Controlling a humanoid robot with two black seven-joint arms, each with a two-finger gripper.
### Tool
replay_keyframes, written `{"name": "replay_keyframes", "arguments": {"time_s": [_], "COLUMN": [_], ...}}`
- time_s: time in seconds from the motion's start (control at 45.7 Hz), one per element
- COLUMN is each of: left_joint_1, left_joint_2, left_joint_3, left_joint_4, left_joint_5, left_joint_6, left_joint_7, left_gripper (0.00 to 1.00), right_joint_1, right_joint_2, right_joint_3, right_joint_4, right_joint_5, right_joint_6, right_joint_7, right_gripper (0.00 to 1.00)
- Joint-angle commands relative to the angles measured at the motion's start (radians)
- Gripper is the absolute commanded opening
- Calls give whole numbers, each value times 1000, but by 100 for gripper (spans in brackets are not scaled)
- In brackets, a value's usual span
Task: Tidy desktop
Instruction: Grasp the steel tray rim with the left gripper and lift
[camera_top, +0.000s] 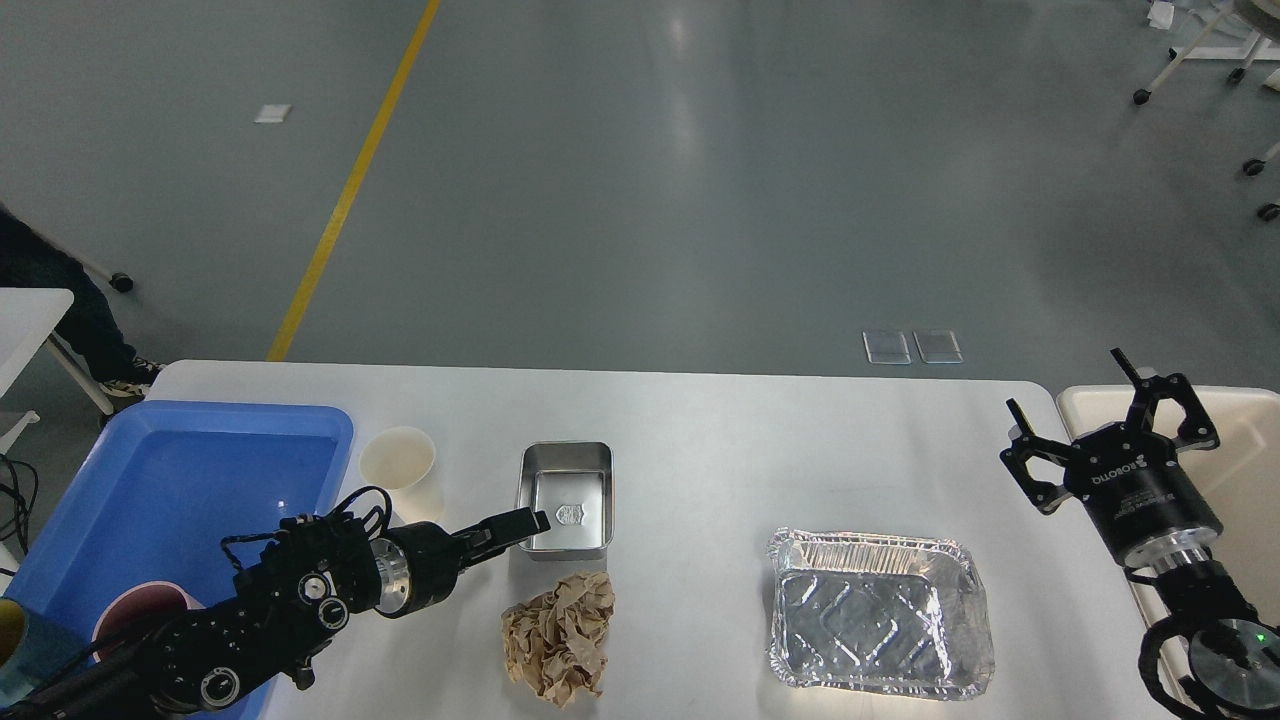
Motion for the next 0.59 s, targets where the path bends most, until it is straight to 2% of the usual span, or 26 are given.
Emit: {"name": "replay_keyframes", "arguments": {"time_s": [0.0, 0.219, 0.416, 0.504, 0.569], "left_joint_1": [0, -8, -14, -19, -26], "left_joint_2": [-24, -22, -19, -24, -25], "left_joint_3": [0, 0, 2, 3, 11], "left_joint_4": [29, 56, 67, 90, 111], "left_joint_5": [3, 3, 5, 5, 5], "left_joint_6": [2, 2, 2, 2, 2], "left_joint_7": [-1, -4, -14, -14, -14], "left_gripper": [76, 57, 25, 16, 15], "right_joint_1": [0, -2, -2, -2, -2], "right_joint_2": [2, 4, 4, 4, 4], "right_joint_3": [0, 2, 2, 2, 2], "right_joint_4": [0, -2, -2, -2, -2], "right_joint_5": [0, 0, 0, 0, 0], "right_joint_6": [0, 0, 0, 2, 2], "right_joint_7": [0, 0, 0, 0, 0], "right_gripper": [100, 100, 100, 100, 100]}}
